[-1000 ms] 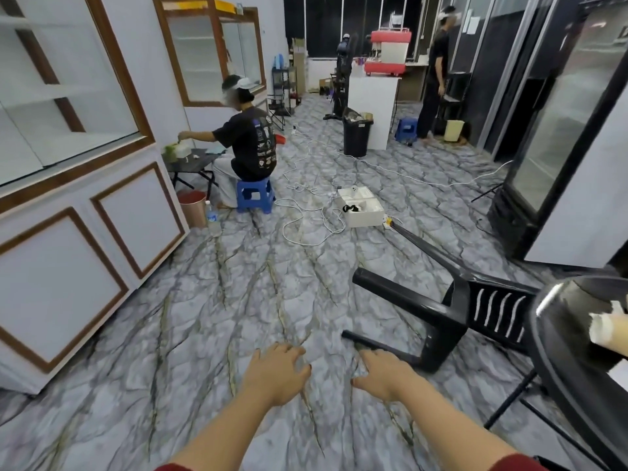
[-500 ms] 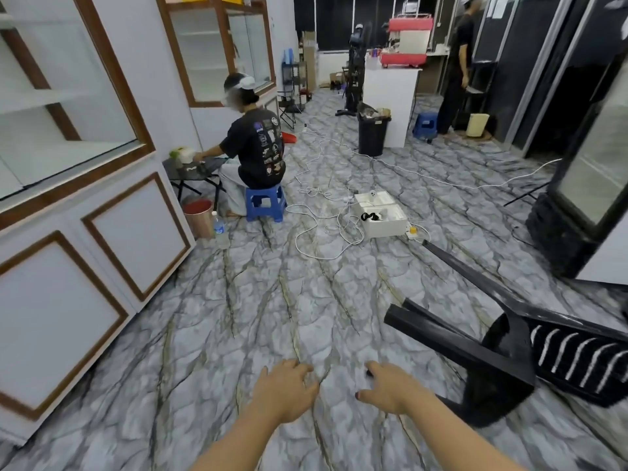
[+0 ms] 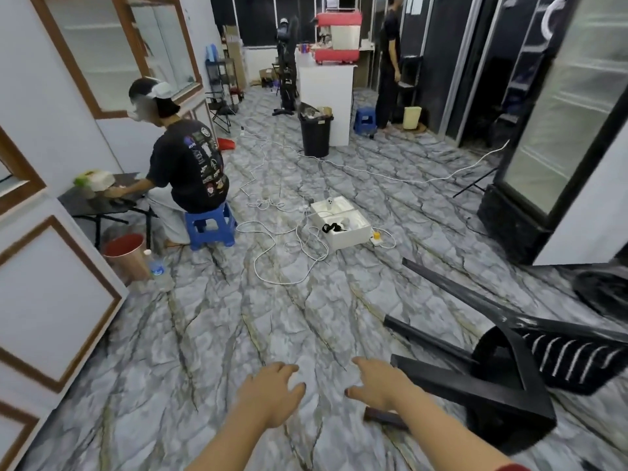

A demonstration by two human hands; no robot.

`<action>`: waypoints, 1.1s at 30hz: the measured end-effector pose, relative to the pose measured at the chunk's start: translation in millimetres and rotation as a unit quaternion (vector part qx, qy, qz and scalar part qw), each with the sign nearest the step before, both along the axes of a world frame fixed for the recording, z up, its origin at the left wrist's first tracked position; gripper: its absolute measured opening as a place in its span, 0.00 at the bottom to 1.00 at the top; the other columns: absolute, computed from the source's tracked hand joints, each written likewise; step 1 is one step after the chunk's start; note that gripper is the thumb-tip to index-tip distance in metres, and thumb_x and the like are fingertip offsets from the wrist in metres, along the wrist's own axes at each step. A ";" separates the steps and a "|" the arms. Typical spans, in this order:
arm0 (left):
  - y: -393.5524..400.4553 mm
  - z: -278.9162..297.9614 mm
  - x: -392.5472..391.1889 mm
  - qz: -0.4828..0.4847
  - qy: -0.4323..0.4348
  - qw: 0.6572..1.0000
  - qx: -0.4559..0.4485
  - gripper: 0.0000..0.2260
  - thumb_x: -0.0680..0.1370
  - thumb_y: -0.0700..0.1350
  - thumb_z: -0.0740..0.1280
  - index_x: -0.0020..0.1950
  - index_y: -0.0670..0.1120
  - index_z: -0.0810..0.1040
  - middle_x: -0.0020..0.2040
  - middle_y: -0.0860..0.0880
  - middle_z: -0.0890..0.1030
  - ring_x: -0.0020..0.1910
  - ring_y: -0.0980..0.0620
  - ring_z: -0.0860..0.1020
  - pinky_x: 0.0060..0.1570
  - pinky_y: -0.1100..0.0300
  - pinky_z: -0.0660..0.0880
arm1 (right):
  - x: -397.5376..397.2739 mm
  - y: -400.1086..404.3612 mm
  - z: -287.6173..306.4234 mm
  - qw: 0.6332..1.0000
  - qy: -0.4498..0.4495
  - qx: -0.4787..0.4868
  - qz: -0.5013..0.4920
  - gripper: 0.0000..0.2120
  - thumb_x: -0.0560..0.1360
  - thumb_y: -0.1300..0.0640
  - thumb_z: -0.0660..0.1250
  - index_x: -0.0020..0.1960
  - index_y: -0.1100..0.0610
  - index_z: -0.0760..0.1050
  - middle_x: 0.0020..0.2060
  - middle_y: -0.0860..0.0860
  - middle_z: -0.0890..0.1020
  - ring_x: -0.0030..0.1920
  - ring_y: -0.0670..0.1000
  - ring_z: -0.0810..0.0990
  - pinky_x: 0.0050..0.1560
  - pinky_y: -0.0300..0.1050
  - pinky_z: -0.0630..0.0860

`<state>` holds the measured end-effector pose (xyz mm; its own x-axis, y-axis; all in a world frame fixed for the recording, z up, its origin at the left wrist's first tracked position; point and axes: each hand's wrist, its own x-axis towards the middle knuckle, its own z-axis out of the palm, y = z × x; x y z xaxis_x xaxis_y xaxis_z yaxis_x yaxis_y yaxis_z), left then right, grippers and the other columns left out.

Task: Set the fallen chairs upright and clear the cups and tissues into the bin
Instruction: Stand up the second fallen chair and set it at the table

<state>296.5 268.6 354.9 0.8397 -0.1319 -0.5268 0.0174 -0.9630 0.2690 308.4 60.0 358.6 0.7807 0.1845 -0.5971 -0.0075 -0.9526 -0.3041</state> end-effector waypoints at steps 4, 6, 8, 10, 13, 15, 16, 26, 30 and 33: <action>-12.1 -7.1 72.3 -0.016 -0.011 1.000 -0.012 0.24 0.78 0.60 0.50 0.73 0.54 0.59 0.75 0.52 0.60 0.72 0.50 0.61 0.70 0.48 0.58 | 63.5 -10.0 -8.1 1.000 0.004 0.006 -0.029 0.35 0.74 0.40 0.59 0.76 0.52 0.51 0.73 0.56 0.62 0.71 0.57 0.63 0.68 0.52 0.64; -21.6 -9.4 113.5 -0.024 -0.012 0.999 -0.022 0.24 0.78 0.60 0.51 0.73 0.54 0.60 0.75 0.52 0.60 0.72 0.49 0.61 0.71 0.47 0.58 | 99.0 -18.7 -12.6 0.999 -0.001 0.010 -0.048 0.36 0.74 0.39 0.59 0.75 0.51 0.51 0.73 0.55 0.63 0.72 0.57 0.62 0.69 0.52 0.63; -32.6 -9.0 154.5 -0.035 -0.016 0.999 -0.032 0.24 0.78 0.60 0.51 0.72 0.53 0.60 0.74 0.52 0.61 0.71 0.49 0.62 0.70 0.46 0.58 | 135.4 -28.4 -11.5 0.998 0.004 0.014 -0.064 0.36 0.74 0.38 0.59 0.75 0.51 0.51 0.74 0.54 0.62 0.72 0.56 0.61 0.70 0.52 0.61; -46.1 -6.2 192.5 -0.058 -0.032 0.997 -0.028 0.23 0.78 0.59 0.51 0.72 0.53 0.61 0.73 0.53 0.62 0.71 0.50 0.61 0.71 0.47 0.57 | 170.5 -38.4 -7.7 0.997 0.014 0.017 -0.075 0.36 0.74 0.39 0.59 0.76 0.52 0.51 0.74 0.54 0.60 0.73 0.56 0.60 0.71 0.51 0.61; -69.7 0.1 245.3 -0.088 -0.044 0.995 -0.025 0.23 0.78 0.58 0.51 0.72 0.53 0.60 0.74 0.53 0.62 0.72 0.51 0.60 0.71 0.48 0.56 | 222.7 -57.5 -2.9 0.995 0.000 0.021 -0.097 0.36 0.71 0.38 0.60 0.74 0.52 0.56 0.71 0.54 0.65 0.69 0.57 0.65 0.69 0.54 0.64; -81.8 1.1 276.7 -0.105 -0.038 0.993 -0.025 0.23 0.78 0.58 0.52 0.72 0.54 0.60 0.74 0.53 0.61 0.71 0.51 0.61 0.71 0.48 0.55 | 250.2 -69.3 1.4 0.993 -0.007 0.024 -0.115 0.35 0.69 0.38 0.61 0.72 0.51 0.59 0.68 0.53 0.69 0.67 0.57 0.68 0.66 0.55 0.66; -86.2 0.9 289.3 -0.114 -0.037 0.993 -0.023 0.23 0.78 0.58 0.51 0.72 0.54 0.60 0.74 0.54 0.61 0.71 0.51 0.62 0.71 0.49 0.56 | 260.0 -73.7 2.7 0.992 -0.005 0.029 -0.122 0.35 0.69 0.38 0.61 0.72 0.51 0.60 0.67 0.53 0.70 0.66 0.56 0.69 0.65 0.54 0.68; -149.4 -7.6 472.2 -0.240 -0.060 0.968 -0.029 0.23 0.78 0.57 0.53 0.72 0.52 0.61 0.73 0.52 0.63 0.72 0.51 0.61 0.70 0.49 0.57 | 399.0 -126.2 -8.6 0.973 -0.020 0.034 -0.227 0.39 0.69 0.36 0.60 0.75 0.50 0.55 0.72 0.54 0.65 0.70 0.57 0.65 0.68 0.53 0.65; -171.2 -9.1 557.6 -0.308 -0.045 0.950 -0.029 0.22 0.78 0.56 0.53 0.72 0.53 0.61 0.73 0.52 0.62 0.72 0.51 0.60 0.71 0.49 0.55 | 460.5 -141.2 -22.7 0.957 0.011 0.033 -0.288 0.40 0.65 0.34 0.58 0.73 0.48 0.56 0.71 0.54 0.66 0.69 0.58 0.65 0.67 0.57 0.66; -187.2 -8.0 618.5 -0.353 -0.036 0.935 -0.023 0.23 0.78 0.57 0.53 0.72 0.54 0.60 0.73 0.53 0.62 0.72 0.51 0.60 0.71 0.48 0.56 | 498.1 -145.4 -11.5 0.941 0.020 0.029 -0.337 0.34 0.70 0.37 0.59 0.72 0.48 0.58 0.69 0.54 0.68 0.68 0.58 0.66 0.67 0.56 0.65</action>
<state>915.0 81.3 346.9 0.5682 -0.6876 -0.4520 -0.6374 -0.7152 0.2867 806.5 -85.4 347.1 0.7088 -0.3115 -0.6329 -0.6171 -0.7085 -0.3424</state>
